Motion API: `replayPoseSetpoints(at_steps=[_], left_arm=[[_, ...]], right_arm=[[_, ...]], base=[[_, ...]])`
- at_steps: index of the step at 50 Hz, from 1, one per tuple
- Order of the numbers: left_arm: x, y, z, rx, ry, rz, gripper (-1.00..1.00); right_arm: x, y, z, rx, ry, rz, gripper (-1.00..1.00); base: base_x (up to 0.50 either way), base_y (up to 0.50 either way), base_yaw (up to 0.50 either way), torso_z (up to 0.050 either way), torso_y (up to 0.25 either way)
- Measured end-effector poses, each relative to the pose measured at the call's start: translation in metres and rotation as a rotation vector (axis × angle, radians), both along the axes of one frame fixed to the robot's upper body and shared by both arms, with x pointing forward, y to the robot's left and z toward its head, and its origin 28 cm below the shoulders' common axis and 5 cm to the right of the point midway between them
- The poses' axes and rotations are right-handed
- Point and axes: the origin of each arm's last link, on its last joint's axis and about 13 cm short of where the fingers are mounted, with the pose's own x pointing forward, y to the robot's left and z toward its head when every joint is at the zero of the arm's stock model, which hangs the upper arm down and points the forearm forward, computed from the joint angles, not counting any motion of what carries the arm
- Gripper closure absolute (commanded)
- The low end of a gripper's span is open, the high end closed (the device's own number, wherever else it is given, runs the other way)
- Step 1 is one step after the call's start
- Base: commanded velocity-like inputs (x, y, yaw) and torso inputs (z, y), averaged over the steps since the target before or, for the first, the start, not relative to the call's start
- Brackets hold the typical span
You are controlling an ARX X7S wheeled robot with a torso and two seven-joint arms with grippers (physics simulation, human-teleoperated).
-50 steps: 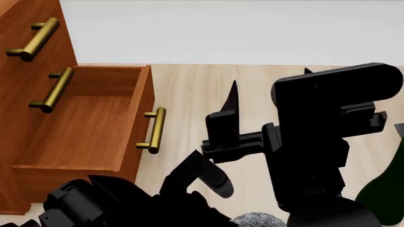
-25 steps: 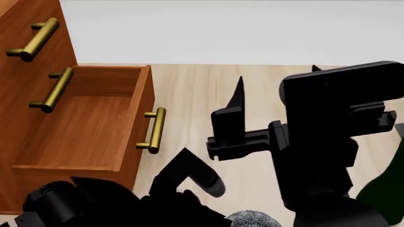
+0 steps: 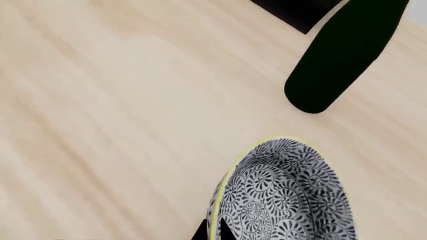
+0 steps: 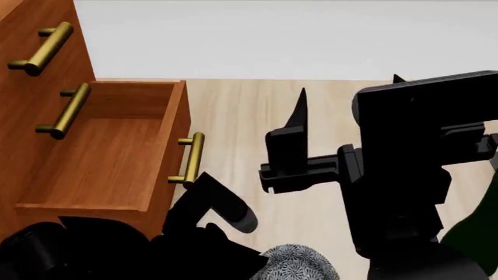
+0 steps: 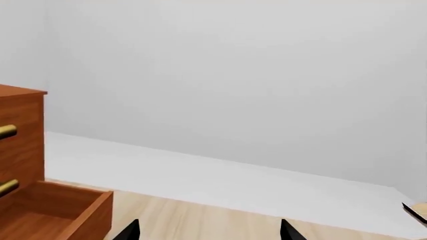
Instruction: Put the bowl in the bottom drawer of the cabinet.
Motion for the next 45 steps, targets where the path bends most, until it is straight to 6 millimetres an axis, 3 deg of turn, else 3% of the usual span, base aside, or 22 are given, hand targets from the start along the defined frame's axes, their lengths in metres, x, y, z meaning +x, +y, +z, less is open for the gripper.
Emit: replayPoseSetpoints(at_steps=[45], left_arm=[[0.002, 0.021, 0.036, -0.035, -0.139, 0.115, 1.0]], right_arm=[[-0.002, 0.0, 0.004, 0.002, -0.014, -0.001, -1.0]], base=[[0.0, 0.0, 0.0, 0.0, 0.0]])
